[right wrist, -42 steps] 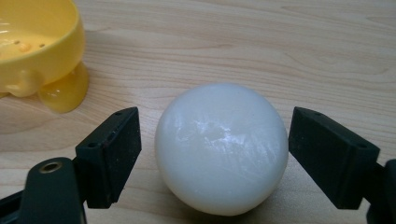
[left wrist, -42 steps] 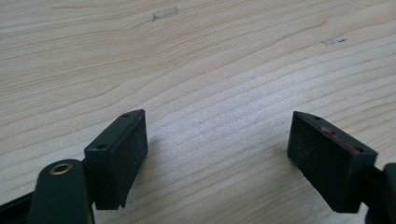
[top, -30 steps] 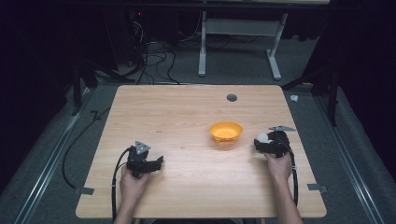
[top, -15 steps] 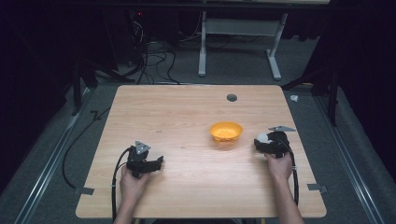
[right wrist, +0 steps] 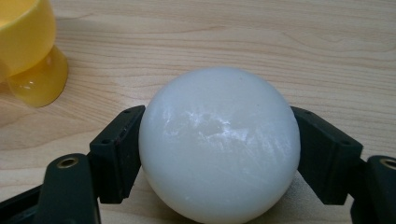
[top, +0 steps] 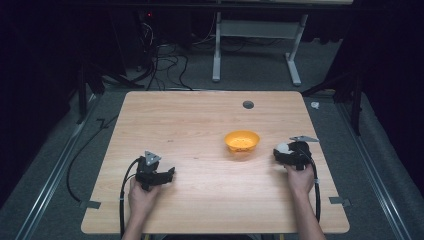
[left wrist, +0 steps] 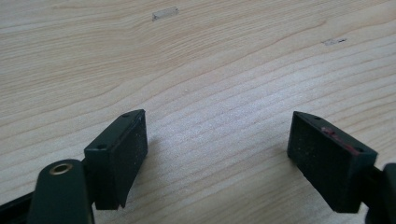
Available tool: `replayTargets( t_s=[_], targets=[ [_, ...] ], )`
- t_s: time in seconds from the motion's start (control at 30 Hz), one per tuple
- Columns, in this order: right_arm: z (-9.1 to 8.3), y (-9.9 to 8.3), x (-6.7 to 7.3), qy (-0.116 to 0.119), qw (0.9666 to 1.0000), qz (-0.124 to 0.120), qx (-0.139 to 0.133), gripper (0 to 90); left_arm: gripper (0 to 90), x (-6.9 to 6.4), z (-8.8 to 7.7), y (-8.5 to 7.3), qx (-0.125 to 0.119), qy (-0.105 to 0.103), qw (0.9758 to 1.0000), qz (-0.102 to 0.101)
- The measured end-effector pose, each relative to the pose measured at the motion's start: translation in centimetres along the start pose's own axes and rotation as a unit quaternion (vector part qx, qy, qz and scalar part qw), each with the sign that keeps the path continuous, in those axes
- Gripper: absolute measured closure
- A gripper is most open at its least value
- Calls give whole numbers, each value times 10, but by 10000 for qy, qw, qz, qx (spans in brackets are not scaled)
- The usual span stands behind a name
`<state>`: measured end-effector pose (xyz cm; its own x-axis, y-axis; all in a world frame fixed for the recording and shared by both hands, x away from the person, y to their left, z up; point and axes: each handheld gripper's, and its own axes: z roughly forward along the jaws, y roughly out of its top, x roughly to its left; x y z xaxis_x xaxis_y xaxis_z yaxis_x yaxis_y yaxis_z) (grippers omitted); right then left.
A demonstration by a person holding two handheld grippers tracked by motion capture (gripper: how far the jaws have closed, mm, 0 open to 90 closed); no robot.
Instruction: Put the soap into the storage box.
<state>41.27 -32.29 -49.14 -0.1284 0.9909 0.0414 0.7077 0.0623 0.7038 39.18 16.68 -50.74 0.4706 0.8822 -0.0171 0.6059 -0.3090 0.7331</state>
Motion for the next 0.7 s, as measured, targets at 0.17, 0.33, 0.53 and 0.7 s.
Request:
replayTargets(
  t_s=[0.17, 0.33, 0.53, 0.7],
  targets=[
    [-4, 0, 2, 29, 10000, -67, -54, 248, 207, 0, 0, 0, -1, 0, 10000, 0],
    [-8, -1, 6, 45, 9998, -152, -91, 248, 207, 0, 0, 0, -1, 0, 10000, 1],
    [-14, 0, 9, 163, 9996, -168, -136, 248, 206, 0, 0, 0, 0, 1, 10000, 3],
    [-18, 1, 12, 267, 9993, -161, -204, 248, 206, 0, 0, 0, 1, 0, 10000, 3]
  ],
)
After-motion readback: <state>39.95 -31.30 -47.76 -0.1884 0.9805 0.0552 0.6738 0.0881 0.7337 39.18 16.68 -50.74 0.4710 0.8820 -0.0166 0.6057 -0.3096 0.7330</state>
